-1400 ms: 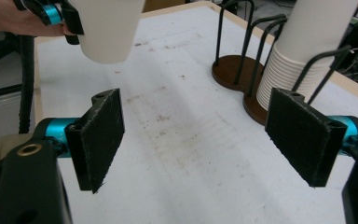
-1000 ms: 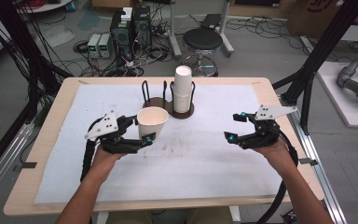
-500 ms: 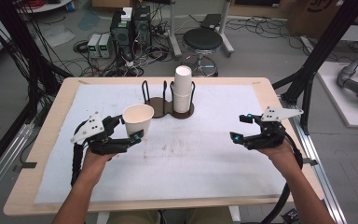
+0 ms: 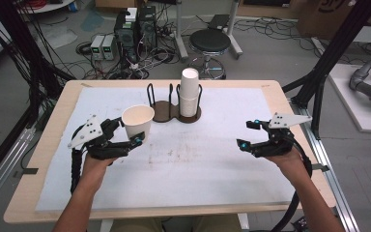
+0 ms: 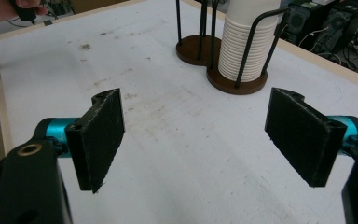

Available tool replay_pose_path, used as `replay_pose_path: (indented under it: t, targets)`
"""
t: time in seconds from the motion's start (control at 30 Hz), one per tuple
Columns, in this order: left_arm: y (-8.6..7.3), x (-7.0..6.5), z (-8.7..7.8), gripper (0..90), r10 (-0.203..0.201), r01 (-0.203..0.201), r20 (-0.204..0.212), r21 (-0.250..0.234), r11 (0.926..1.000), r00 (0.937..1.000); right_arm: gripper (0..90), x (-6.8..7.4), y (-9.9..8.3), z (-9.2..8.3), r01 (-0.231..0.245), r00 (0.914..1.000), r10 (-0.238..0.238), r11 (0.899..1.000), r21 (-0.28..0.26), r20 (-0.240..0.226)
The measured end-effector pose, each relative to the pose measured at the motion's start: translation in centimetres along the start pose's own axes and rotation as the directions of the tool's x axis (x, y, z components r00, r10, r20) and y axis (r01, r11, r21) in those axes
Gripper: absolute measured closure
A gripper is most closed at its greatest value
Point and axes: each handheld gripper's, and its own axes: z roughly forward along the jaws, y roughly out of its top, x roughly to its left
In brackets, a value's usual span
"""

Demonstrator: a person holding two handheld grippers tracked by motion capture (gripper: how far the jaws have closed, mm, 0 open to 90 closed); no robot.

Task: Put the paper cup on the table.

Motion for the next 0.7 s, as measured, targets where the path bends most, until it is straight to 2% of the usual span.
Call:
replay_pose_path:
  t: [0.2,0.37,0.5,0.7]
  targets:
    - [0.1,0.8,-0.5,33.8,-0.002,0.002,-0.028,-0.008,1.0,0.9996,20.2,0.1,0.0,0.3,0.002,1.0,-0.002,1.0,0.001,-0.004]
    - [-0.4,2.2,-0.9,33.8,-0.009,0.007,-0.074,-0.017,0.9998,0.9972,20.2,0.2,0.2,0.3,0.002,1.0,-0.002,1.0,-0.008,-0.001]
    - [-1.3,3.3,-1.2,33.8,-0.026,0.026,-0.12,-0.002,0.9997,0.9925,20.2,0.3,0.1,0.3,0.004,1.0,-0.004,1.0,-0.003,-0.002]
    - [-2.9,4.7,-1.2,33.7,-0.056,0.062,-0.162,0.031,0.9976,0.9852,20.2,0.6,-0.1,-0.1,0.008,1.0,-0.008,1.0,-0.011,0.004]
